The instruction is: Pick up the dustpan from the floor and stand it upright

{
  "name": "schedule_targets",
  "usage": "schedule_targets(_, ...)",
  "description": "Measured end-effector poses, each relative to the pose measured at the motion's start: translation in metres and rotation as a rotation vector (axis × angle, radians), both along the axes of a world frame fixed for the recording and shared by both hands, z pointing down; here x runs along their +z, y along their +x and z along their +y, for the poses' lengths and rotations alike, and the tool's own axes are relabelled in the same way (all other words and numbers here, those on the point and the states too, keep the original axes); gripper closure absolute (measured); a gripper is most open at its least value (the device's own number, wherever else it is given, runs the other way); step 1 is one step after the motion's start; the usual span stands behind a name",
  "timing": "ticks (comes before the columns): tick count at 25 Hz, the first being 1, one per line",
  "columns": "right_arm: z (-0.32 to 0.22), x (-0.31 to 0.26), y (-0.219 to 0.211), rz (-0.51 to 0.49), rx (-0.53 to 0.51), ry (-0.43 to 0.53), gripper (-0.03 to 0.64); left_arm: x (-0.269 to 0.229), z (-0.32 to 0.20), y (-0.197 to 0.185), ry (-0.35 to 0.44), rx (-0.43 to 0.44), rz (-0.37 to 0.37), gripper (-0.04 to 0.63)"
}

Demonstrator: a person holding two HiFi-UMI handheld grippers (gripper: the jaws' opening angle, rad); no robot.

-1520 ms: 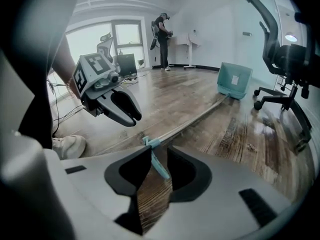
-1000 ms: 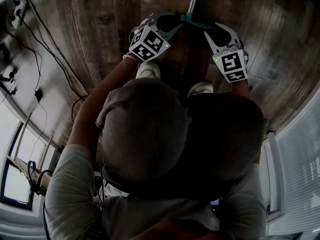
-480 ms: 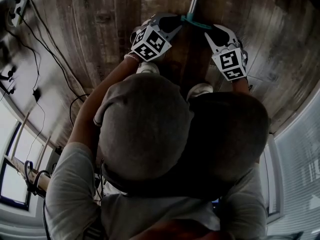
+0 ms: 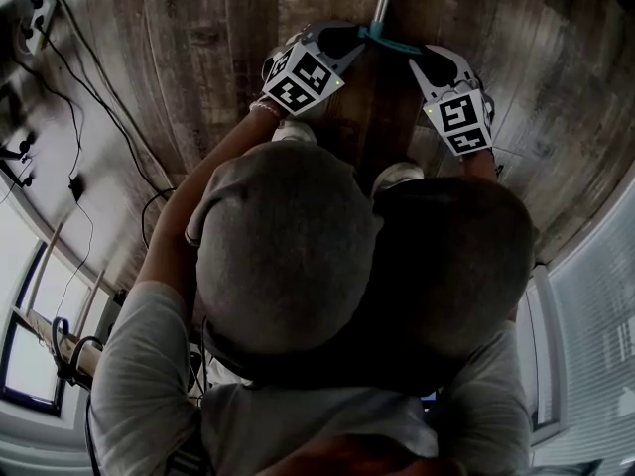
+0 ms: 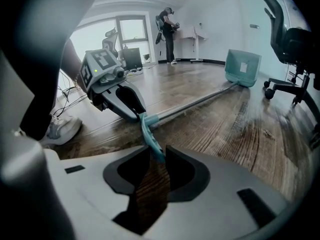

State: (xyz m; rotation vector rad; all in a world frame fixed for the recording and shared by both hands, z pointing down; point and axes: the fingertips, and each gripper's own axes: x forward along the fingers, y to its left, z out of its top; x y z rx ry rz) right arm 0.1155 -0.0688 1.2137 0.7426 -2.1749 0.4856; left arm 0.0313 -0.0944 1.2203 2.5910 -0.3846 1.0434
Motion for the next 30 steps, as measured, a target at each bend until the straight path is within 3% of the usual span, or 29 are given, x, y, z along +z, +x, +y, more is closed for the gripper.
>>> schedule_targets(14, -0.026, -0.06, -0.019, -0.099, 0.037, 0.054, 0.529, -0.053, -0.027, -0.015, 0.018, -0.026, 0.033, 0.508)
schedule_targets(30, -0.046, -0.211, -0.02, -0.147, 0.055, 0.085, 0.531, -0.201, -0.05, -0.014, 0.018, -0.077, 0.085, 0.508)
